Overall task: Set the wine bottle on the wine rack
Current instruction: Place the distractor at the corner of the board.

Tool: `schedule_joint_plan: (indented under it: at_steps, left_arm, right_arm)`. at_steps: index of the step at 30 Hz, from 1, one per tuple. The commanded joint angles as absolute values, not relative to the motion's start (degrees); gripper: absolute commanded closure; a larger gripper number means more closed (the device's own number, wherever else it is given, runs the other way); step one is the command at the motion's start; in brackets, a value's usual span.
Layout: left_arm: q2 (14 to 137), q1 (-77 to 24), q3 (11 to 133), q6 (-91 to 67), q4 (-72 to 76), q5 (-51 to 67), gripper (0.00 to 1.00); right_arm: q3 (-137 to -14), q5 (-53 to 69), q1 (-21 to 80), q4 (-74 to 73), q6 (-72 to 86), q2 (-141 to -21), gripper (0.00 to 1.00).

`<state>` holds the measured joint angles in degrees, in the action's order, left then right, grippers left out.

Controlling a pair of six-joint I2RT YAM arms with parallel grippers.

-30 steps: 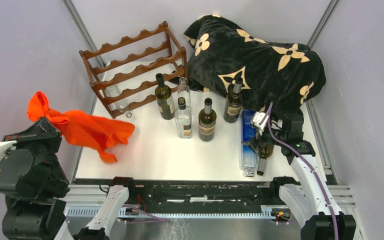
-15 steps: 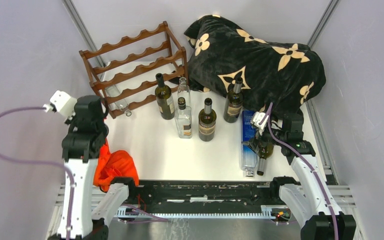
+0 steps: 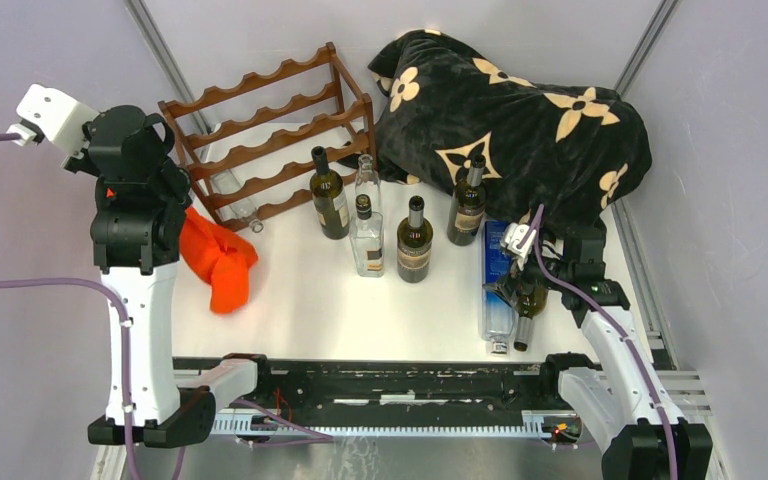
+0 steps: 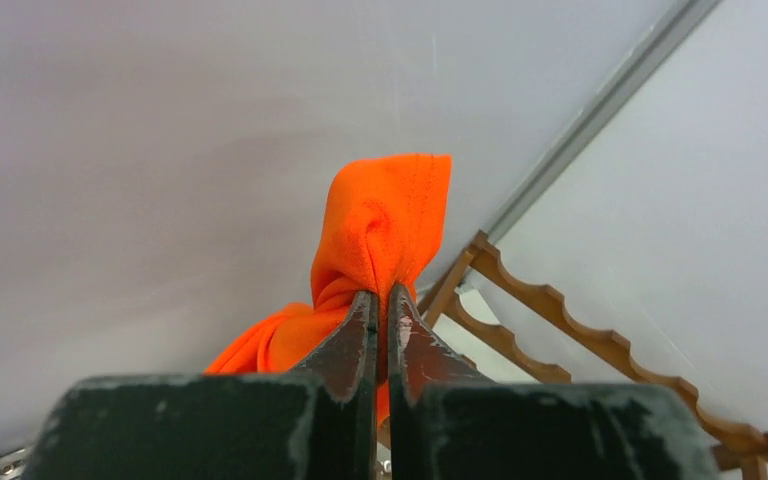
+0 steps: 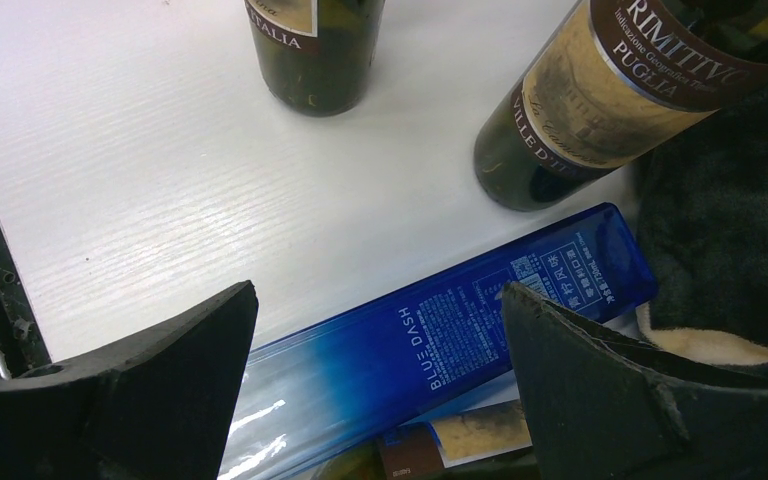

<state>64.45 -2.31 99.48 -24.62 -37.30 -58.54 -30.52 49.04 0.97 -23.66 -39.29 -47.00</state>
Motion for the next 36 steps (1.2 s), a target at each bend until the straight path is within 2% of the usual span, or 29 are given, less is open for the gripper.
schedule_joint_plan:
  at_steps: [1, 6, 11, 14, 20, 25, 29, 34, 36]
  left_arm:
    - [63.54, -1.92, 98.43, -17.48, -31.15, -64.28, 0.98]
    - [59.35, -0.17, 85.55, -15.07, -26.5, -66.32, 0.97]
    - [58.23, 8.74, 79.86, -18.77, -30.51, -62.14, 0.96]
    - [58.41, 15.83, 80.43, -18.18, -31.12, -58.19, 0.95]
    - [61.26, 17.11, 85.74, -19.61, -33.11, -56.39, 0.95]
    - [61.6, 17.56, 79.68, -23.82, -35.64, -48.54, 0.91]
    - [60.0, 17.52, 68.38, -30.28, -39.03, -35.1, 0.71]
    - [54.26, 17.56, 57.59, -34.61, -41.21, -27.52, 0.1]
    - [51.97, 17.55, 57.54, -34.49, -43.58, -26.08, 0.04]
  right_arm:
    - [-31.82, 50.62, 1.17, -22.56, -39.55, -47.33, 0.02]
    - [-31.73, 50.62, 1.13, -22.74, -39.77, -47.45, 0.02]
    - [-31.73, 50.8, 1.17, -22.84, -39.81, -47.62, 0.02]
    - [-31.69, 51.08, 1.17, -22.85, -39.84, -47.97, 0.02]
    - [-31.77, 51.59, 1.17, -23.17, -39.92, -48.91, 0.02]
    - [-31.73, 51.59, 1.14, -23.35, -39.99, -49.12, 0.02]
    - [-31.74, 51.19, 1.18, -23.21, -40.08, -49.3, 0.02]
    - [-31.64, 50.84, 1.13, -23.21, -40.13, -49.27, 0.02]
    - [-31.73, 51.06, 1.17, -23.24, -40.08, -49.44, 0.02]
